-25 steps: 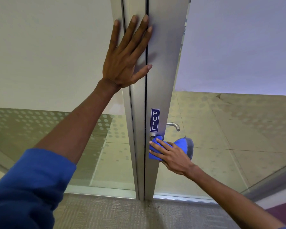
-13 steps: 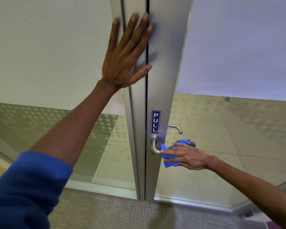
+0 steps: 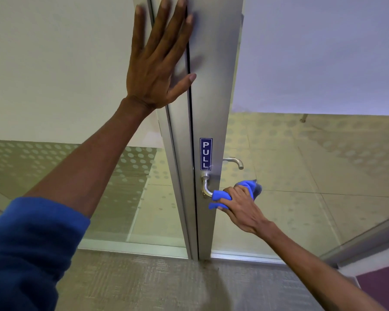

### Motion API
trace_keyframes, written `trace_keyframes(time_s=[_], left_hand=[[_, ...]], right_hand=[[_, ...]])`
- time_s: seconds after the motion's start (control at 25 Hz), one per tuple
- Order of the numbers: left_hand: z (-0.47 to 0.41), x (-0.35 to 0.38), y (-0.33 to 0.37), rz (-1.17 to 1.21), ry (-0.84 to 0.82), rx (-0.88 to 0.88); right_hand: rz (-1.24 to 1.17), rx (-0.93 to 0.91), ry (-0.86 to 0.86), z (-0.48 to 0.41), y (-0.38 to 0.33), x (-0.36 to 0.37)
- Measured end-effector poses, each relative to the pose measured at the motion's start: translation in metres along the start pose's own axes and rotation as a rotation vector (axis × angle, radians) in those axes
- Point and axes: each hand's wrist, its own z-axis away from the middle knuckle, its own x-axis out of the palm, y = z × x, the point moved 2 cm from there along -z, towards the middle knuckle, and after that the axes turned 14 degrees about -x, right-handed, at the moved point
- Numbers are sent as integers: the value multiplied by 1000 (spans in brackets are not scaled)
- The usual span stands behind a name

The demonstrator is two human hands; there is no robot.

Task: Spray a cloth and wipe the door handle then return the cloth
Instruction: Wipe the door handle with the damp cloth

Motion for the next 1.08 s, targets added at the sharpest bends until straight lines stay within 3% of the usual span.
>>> trace_keyframes(time_s=[0.36, 0.48, 0.84, 1.08], left_hand=[[-2, -7, 2, 9, -37, -14], [-2, -7, 4, 18, -41, -10], [-2, -3, 1, 31, -25, -2], [-1, -3, 1, 17, -33, -12]], right_hand=[[-116, 394, 109, -42, -50, 4], [-127, 435, 90, -59, -64, 13], [230, -68, -195, -22, -25, 11], [214, -258, -307, 12, 25, -19]])
